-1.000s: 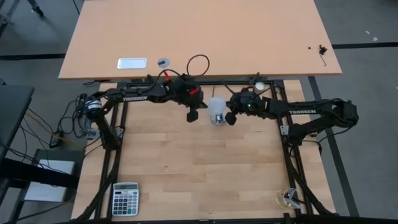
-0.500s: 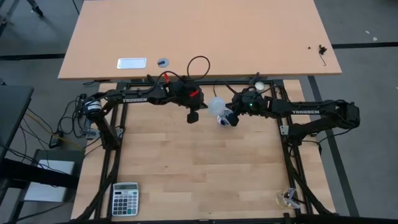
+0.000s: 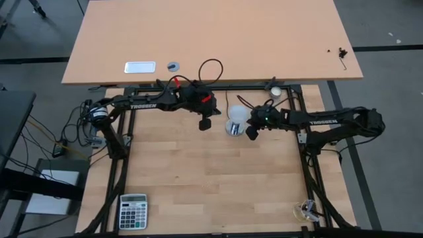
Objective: Screw lightbulb
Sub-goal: Remove the lightbulb from the silver lamp socket
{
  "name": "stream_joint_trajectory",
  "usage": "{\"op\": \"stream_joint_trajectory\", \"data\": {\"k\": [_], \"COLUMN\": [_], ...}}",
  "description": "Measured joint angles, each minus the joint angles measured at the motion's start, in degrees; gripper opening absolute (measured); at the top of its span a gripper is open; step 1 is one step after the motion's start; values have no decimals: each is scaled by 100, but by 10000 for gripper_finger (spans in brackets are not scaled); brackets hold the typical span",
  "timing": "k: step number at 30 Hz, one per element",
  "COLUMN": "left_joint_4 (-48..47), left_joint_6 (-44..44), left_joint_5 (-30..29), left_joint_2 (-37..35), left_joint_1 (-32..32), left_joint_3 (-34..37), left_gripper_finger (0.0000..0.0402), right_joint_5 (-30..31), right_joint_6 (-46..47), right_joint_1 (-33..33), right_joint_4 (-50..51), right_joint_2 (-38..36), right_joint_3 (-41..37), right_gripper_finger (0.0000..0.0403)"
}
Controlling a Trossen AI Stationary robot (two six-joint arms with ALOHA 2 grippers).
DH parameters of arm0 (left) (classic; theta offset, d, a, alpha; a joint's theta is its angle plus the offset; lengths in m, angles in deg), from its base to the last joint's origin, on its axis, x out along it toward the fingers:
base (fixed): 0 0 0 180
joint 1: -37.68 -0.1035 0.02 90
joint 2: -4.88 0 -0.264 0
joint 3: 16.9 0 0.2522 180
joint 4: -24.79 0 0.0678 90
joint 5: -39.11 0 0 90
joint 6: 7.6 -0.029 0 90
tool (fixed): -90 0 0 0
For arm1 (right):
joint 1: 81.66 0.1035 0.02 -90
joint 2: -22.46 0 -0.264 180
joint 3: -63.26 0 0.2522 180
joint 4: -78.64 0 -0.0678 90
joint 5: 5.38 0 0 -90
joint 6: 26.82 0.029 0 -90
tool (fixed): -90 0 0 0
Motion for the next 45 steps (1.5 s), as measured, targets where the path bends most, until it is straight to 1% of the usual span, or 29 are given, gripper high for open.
{"op": "stream_joint_trajectory", "data": {"k": [5,8,17,19,23,29,32,36,39,42,45], "left_joint_4": [9,19,59,66,85,92,99,118,114,124,185], "left_joint_6": [-1,-3,-7,-11,-13,-14,-14,-14,-14,-14,-12], "left_joint_5": [-9,-99,-133,-132,-128,-70,-4,1,2,2,2], "left_joint_2": [-4,-7,-9,-9,-9,-10,-11,-13,-13,-13,-13], "left_joint_1": [-2,-4,-13,-26,-96,-170,-190,-227,-283,-356,-408], "left_joint_3": [-4,-8,-9,-9,-11,-11,-13,-15,-15,-15,-15], "left_gripper_finger": [0,0,0,0,0,0,0,0,0,0,0], "right_joint_5": [-43,-150,-216,-214,-215,-216,-371,-635,-796,-962,-992], "right_joint_6": [336,364,267,190,145,32,55,156,167,52,-71], "right_joint_1": [0,0,0,0,10,76,76,120,207,347,435], "right_joint_4": [-1074,-1473,-1571,-1627,-1701,-2206,-2758,-3791,-4290,-4381,-4159], "right_joint_2": [0,2,9,116,550,1223,1665,2332,2746,2959,2879], "right_joint_3": [-507,-630,-659,-658,-659,-659,-659,-638,-491,-299,-216], "right_gripper_finger": [6,6,5,5,5,5,5,5,5,5,5]}}
